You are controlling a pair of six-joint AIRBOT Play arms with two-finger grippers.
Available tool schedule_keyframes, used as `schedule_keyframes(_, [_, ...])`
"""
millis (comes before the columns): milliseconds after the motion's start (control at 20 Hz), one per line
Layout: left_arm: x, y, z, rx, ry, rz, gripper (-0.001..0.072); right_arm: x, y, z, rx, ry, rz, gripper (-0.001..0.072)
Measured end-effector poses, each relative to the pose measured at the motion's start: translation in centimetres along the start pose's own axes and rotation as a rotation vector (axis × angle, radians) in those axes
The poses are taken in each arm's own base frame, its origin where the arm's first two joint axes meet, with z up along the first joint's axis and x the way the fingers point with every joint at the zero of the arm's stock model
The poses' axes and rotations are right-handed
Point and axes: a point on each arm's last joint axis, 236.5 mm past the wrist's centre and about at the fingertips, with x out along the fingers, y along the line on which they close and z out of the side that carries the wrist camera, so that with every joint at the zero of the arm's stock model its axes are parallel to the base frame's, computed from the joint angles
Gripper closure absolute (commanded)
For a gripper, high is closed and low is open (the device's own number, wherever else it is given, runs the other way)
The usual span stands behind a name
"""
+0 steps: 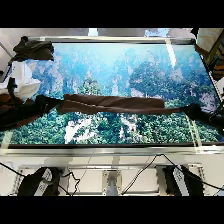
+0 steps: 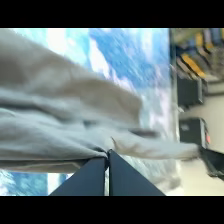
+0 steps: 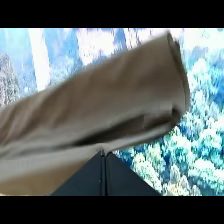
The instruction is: Fold the shirts.
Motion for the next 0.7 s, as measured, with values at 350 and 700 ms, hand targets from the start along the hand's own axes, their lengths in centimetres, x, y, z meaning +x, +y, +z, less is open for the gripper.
schedule_keyframes(350, [5.5, 5.8, 1.4, -0.004, 0.033, 0.197, 0.0695, 5.2, -0.2, 3.6, -0.013, 0.029, 0.009, 0.0691])
schedule_keyframes(700, [14.7, 14.0, 6.7, -0.067, 0.054, 0.325, 0.0696, 14.2, -3.2, 5.6, 0.034, 0.083, -0.041, 0.0691])
